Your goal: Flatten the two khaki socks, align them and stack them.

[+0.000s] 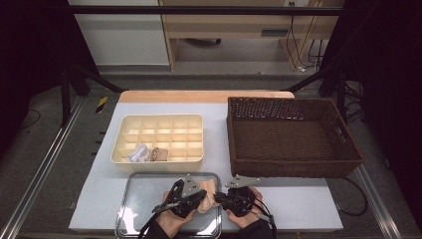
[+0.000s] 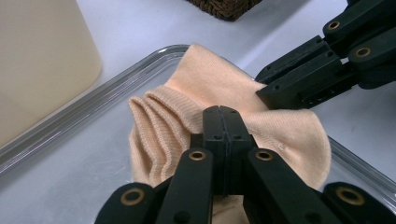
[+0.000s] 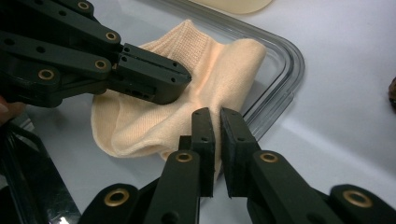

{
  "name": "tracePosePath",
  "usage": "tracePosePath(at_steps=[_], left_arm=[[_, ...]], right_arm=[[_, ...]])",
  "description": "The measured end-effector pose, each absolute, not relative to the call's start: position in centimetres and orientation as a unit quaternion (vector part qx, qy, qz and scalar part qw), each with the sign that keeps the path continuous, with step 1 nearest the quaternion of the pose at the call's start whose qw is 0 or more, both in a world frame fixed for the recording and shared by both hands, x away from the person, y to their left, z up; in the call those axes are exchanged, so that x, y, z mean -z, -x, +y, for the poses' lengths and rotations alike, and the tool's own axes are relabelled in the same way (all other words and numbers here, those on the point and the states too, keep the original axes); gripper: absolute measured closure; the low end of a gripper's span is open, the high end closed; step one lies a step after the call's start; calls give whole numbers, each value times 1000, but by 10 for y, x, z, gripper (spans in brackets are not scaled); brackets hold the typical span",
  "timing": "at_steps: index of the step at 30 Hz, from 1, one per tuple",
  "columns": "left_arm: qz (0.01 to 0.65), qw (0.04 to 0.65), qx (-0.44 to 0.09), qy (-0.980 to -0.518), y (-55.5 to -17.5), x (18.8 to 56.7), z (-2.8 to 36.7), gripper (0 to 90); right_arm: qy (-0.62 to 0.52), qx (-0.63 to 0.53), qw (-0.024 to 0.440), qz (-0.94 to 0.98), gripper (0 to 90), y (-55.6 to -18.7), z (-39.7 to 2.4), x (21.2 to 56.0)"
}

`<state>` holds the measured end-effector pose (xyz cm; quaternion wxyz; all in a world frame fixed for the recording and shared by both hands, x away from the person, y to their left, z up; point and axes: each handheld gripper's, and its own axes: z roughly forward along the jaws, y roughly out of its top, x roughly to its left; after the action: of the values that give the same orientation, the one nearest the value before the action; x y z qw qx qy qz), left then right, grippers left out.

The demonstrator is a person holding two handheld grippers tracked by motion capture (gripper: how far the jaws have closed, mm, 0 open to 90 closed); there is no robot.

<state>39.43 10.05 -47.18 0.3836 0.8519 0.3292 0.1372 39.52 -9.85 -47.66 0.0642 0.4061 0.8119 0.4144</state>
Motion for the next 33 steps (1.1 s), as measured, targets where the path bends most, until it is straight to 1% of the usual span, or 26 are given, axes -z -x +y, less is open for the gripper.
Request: tracePosePath(at_steps=[2, 7, 10, 13, 18, 21, 24, 33], left_arm=[[332, 386, -136, -850, -395, 472, 100, 895], [334, 392, -132, -847, -395, 471, 101, 894], [335, 395, -133, -845, -394, 469, 102, 892], [338, 414, -129, -836, -392, 459, 112, 876], [352, 424, -148, -821, -391, 444, 137, 873], [361, 404, -154, -826, -392, 451, 149, 873], [372, 401, -147, -824, -392, 458, 158, 874], [362, 397, -140, -831, -388, 466, 153, 890]], right_arm=[[-402, -413, 65, 815, 862, -395, -97, 473], [-385, -457, 52, 800, 871, -394, -99, 461], [-374, -460, 51, 804, 870, -393, -95, 459], [-374, -456, 51, 806, 870, -394, -95, 459], [-379, -451, 51, 807, 868, -395, -95, 460], [-378, -448, 55, 808, 867, -396, -94, 460], [-375, -443, 60, 812, 865, -395, -93, 459], [-354, -461, 51, 812, 866, -398, -83, 454]])
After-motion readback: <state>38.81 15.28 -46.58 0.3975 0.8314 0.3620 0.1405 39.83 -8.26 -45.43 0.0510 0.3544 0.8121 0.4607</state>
